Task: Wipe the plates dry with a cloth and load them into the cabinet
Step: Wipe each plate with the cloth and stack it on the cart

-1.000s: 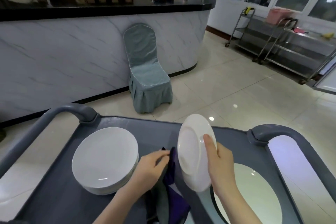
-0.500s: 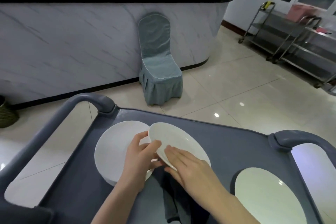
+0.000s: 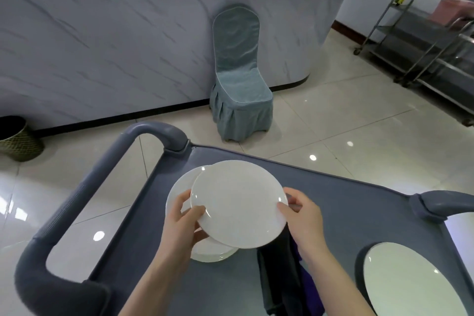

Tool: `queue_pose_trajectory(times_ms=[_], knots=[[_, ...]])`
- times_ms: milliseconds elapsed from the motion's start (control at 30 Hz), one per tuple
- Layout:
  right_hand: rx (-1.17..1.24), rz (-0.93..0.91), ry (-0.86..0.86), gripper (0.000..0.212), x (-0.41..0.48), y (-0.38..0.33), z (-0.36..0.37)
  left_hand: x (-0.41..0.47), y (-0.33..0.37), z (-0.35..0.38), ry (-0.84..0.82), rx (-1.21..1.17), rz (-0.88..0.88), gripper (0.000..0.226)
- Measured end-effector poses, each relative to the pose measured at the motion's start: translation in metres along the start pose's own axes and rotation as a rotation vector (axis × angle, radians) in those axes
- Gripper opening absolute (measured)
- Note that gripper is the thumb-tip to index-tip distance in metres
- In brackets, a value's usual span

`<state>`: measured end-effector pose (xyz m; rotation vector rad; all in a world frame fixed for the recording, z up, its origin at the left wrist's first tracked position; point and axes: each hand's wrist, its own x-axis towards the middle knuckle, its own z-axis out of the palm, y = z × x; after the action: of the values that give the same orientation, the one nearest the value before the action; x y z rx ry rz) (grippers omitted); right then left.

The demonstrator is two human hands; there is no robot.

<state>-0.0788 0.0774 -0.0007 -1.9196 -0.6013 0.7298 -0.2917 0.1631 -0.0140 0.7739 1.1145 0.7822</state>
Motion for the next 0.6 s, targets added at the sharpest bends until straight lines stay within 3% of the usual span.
queue_pose_trajectory(times_ms=[67,267,600], knots=[[0.099,0.074,0.003,0.034,0.0,0.002,0.01,0.001,-0.002,-0.009,0.011,0.054,0.027,0.038],[0.083,0.089,0.027,0.034,-0.002,0.013,0.041,0.01,-0.001,-0.036,0.171,0.402,0.297,0.023],[0.037,0.063,0.011,0.038,0.002,0.023,0.069,0.027,-0.014,-0.059,0.192,0.631,0.321,0.045]])
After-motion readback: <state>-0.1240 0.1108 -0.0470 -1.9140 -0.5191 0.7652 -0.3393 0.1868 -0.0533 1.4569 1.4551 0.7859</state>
